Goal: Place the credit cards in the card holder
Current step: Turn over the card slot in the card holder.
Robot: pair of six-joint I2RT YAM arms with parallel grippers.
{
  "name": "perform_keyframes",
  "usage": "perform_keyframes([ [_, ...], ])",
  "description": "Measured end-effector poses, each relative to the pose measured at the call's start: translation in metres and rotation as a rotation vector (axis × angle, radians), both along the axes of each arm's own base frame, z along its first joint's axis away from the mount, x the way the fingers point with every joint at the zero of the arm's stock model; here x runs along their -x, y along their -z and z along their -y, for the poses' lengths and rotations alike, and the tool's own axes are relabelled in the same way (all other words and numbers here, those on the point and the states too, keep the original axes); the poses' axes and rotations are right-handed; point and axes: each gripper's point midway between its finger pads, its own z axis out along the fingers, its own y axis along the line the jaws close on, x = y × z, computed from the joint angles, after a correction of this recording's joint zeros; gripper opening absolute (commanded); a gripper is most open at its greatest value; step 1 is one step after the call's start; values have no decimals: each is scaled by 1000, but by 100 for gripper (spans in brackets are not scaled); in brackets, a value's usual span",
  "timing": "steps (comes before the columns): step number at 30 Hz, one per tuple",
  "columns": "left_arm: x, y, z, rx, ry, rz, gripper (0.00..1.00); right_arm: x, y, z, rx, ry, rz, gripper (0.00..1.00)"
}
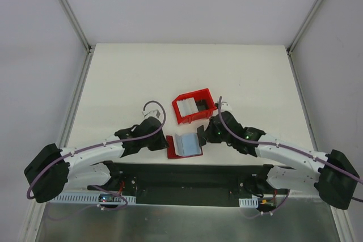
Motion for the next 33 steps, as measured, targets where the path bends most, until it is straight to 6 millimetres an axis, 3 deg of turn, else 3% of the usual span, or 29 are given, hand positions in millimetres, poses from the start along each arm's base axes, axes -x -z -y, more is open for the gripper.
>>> perform_keyframes([
  [7, 9, 25, -21, -78, -35, -42, 0, 6, 23, -16, 5, -40, -74, 0],
  [15, 8, 28, -23, -92, -49, -41, 0, 8, 28, -17, 10, -47, -92, 0],
  [21, 8, 29, -24, -97, -52, -42, 0, 12, 44, -22, 27, -61, -139, 0],
  [28, 7, 29, -24, -96, -57, -41, 0, 15, 40, -34, -1, -88, -138, 0],
  [33, 5, 31, -21, -90, -59, -41, 0, 16, 23, -44, 13, -113, -115, 0],
])
